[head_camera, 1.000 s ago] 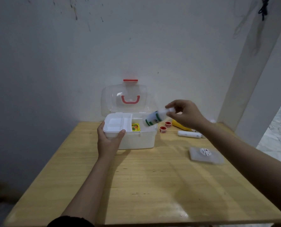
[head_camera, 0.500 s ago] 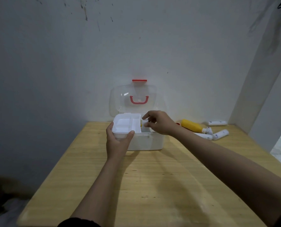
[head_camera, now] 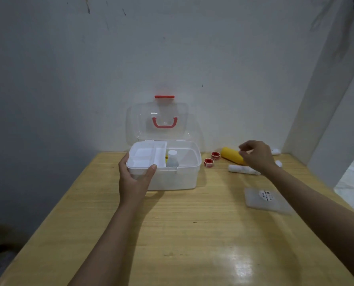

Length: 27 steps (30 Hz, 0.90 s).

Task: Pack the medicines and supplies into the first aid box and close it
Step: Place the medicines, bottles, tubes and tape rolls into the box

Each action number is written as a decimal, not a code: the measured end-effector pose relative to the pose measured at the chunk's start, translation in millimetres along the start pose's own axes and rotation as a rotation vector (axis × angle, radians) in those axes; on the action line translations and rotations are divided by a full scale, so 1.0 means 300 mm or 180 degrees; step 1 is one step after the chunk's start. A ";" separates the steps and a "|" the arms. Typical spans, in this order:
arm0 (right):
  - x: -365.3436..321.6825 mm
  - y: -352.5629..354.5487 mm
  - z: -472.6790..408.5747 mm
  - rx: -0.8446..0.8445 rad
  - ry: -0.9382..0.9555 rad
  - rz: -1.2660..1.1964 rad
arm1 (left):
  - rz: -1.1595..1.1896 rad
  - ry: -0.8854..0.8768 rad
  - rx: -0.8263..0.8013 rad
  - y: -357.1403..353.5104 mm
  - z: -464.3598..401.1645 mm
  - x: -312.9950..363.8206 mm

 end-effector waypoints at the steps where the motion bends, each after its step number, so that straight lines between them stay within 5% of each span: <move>1: 0.046 0.010 -0.021 0.0006 -0.0147 0.0122 | -0.0008 -0.0014 0.0002 0.001 0.000 0.000; 8: 0.161 -0.027 -0.130 -0.0673 -0.0491 0.0737 | -0.0057 -0.0068 0.0078 -0.009 -0.007 -0.007; 14: 0.158 -0.057 -0.145 -0.0506 -0.0181 0.0865 | -0.0063 -0.0102 0.0080 -0.009 -0.011 -0.020; 22: 0.052 0.012 -0.080 0.0264 0.0704 0.0022 | -0.0092 -0.0093 0.0075 -0.008 -0.004 -0.005; 27: -0.101 0.124 -0.002 0.0180 0.0901 -0.0756 | -0.0079 -0.0044 0.0070 -0.006 -0.001 0.001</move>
Point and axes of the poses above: each hand's wrist, its own z-axis away from the middle knuckle, its own y-axis out of the back of the hand, x = y × z, the point moved 1 cm from there along -z, towards the middle knuckle, and after that the axes turned 10 degrees about -y, right-handed, at the moved point
